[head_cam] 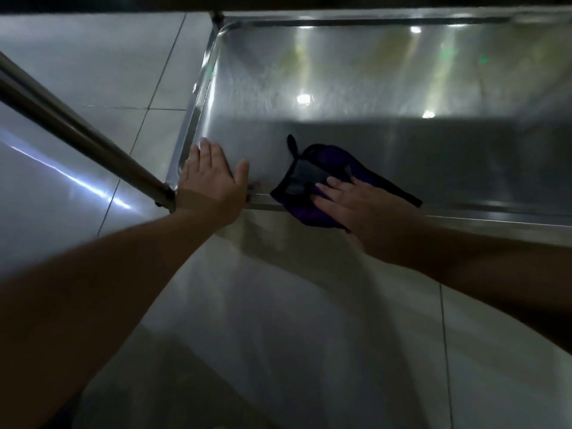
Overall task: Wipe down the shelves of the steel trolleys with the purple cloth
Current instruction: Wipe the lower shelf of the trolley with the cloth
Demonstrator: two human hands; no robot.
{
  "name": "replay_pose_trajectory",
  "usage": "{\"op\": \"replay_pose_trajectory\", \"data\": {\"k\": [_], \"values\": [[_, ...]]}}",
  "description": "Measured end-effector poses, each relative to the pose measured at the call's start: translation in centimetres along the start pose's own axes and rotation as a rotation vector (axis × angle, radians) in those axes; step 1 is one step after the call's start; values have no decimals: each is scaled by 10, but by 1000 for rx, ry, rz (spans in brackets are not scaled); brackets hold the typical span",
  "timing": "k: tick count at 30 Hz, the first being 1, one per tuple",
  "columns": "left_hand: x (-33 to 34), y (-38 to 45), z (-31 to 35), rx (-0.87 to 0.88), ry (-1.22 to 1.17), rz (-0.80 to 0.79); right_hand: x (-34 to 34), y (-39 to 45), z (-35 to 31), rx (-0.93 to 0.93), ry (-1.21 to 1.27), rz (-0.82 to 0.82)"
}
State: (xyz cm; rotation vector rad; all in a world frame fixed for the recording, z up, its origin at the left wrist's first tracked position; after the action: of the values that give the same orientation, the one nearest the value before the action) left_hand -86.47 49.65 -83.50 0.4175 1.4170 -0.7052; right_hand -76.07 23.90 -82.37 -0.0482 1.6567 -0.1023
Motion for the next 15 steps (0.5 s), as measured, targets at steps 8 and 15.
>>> {"op": "replay_pose_trajectory", "data": {"k": [8, 15], "values": [[-37, -22, 10, 96, 173, 18, -20, -49, 9, 82, 117, -112], [-57, -118, 31, 185, 240, 11, -38, -114, -21, 282, 206, -320]]}}
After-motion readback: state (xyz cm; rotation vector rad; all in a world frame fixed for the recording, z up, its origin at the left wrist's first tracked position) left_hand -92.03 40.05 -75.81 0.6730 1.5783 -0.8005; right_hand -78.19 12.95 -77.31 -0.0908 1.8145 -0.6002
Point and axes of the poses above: each hand's wrist, its own y-axis towards the middle knuckle, its own x-axis out of the palm, z = x × y, the point moved 5 cm from there along y, towards the middle knuckle, and after that the axes turned 6 degrees about -x, right-handed, at the moved point
